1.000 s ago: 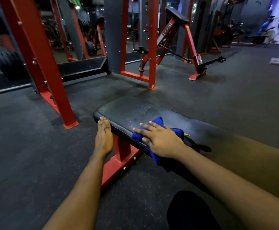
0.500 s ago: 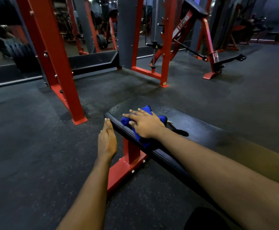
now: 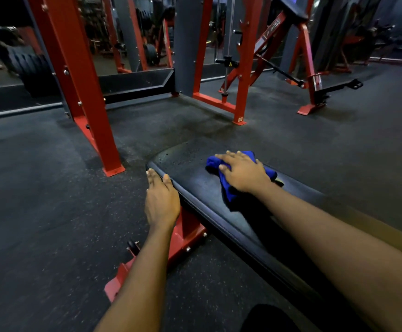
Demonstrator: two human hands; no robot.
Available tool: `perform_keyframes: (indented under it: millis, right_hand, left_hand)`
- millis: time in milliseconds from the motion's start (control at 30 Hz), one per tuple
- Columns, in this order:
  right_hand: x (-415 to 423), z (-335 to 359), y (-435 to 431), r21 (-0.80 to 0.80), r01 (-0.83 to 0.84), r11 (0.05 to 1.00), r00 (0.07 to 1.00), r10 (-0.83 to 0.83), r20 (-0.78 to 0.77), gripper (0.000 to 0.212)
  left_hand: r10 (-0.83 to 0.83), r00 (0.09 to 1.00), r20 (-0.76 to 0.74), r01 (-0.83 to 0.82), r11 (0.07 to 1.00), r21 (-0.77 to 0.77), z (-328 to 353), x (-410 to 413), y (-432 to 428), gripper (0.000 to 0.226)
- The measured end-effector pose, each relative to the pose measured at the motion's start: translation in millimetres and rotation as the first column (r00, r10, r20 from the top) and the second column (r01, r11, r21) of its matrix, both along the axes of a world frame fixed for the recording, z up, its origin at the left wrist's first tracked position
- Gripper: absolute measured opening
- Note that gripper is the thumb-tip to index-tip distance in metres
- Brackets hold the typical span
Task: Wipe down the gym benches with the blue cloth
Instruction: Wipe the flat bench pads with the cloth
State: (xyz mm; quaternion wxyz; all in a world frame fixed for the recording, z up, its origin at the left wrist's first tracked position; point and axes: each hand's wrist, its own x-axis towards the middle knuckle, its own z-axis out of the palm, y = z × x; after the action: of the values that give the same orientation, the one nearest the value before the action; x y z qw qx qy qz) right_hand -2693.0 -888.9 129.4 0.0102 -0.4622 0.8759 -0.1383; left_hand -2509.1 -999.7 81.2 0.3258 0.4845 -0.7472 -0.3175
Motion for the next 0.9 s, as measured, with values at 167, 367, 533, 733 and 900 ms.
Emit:
perform_keyframes:
  millis: [167,367,533,733,900]
  right_hand:
    - [-24,8,-39,0.034,0.056,0.998,0.998,-0.056,0.004,0.045]
    - [-5,2,3,0.055,-0.076,0.996,0.995,0.079,-0.057,0.046]
    - [-19,2,42,0.096,-0.056,0.994,0.998,0.058,-0.018,0.047]
    - [-53,0,-3,0.089,-0.054,0.995,0.998,0.052,0.026,0.053]
    - [-66,11,-36,0.097,-0.014,0.995,1.000,0.012,0.013,0.048]
  left_hand:
    - [-0.013,1.000,-0.012,0.014,1.000,0.027,-6,-3,-2,0.057]
    - [-0.003,0.999,-0.035,0.004,0.999,0.046,-4,-4,0,0.055]
    - [0.010,0.999,-0.033,-0.009,0.999,0.047,-5,-5,0,0.055]
    - [0.024,0.999,-0.043,-0.023,0.999,0.030,-5,-6,2,0.055]
    - [0.045,0.996,-0.073,-0.045,0.999,0.002,-8,-9,0,0.053]
